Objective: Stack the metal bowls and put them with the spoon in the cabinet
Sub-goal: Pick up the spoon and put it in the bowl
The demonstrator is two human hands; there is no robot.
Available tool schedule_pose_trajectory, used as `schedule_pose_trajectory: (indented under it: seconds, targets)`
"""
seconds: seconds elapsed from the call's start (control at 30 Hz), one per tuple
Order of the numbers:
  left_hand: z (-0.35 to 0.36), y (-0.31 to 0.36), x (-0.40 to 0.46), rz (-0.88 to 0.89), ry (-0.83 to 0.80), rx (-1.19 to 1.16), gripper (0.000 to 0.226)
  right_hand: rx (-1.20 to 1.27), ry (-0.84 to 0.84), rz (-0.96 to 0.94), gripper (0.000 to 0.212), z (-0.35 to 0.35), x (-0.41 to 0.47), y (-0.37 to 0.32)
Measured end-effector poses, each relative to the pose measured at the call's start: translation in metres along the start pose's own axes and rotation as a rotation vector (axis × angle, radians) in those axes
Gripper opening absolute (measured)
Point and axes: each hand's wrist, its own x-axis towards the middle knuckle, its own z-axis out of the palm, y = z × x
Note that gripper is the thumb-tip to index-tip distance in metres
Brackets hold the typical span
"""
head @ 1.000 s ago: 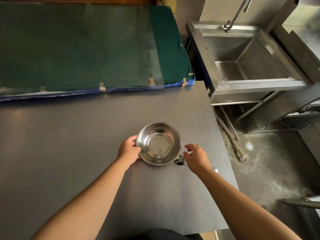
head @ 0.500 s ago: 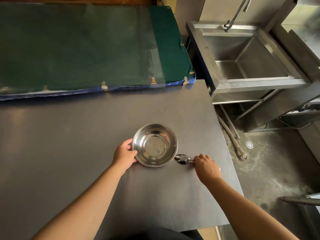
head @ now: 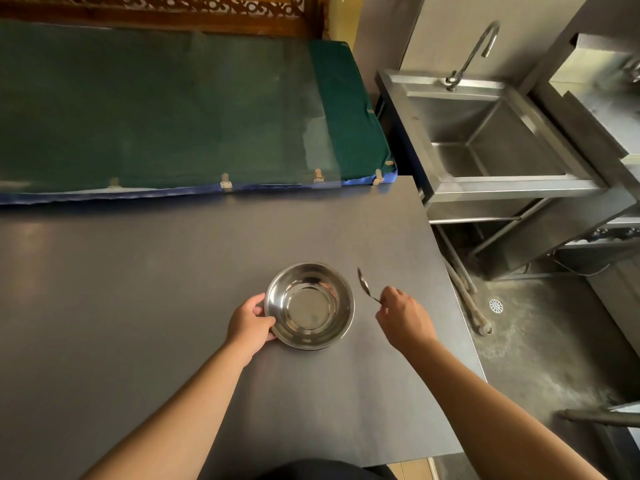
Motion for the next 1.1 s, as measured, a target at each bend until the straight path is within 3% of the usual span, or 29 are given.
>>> schedule_pose_trajectory:
  seconds: [0.33, 0.8, 0.97, 1.1]
  targets:
    - [-0.027, -0.007, -0.001, 0.010, -0.019, 0.029, 0.058, -0.078, -0.078, -0.265, 0.023, 0.035, -0.003, -0.099]
    - [-0.041, -0.006, -0.004, 0.018, -0.015, 0.152, 0.055, -0.296, -0.262, -0.272, 0.023, 0.061, -0.013, -0.124]
    - [-0.044, 0.000, -0.005, 0.017, -0.022, 0.214, 0.051, -0.241, -0.236, -0.294, 0.021, 0.055, -0.009, -0.120]
    - [-0.048, 0.009, 0.003, 0.030, -0.013, 0.255, 0.061, -0.126, -0.170, -0.212, 0.029, 0.043, 0.001, -0.113]
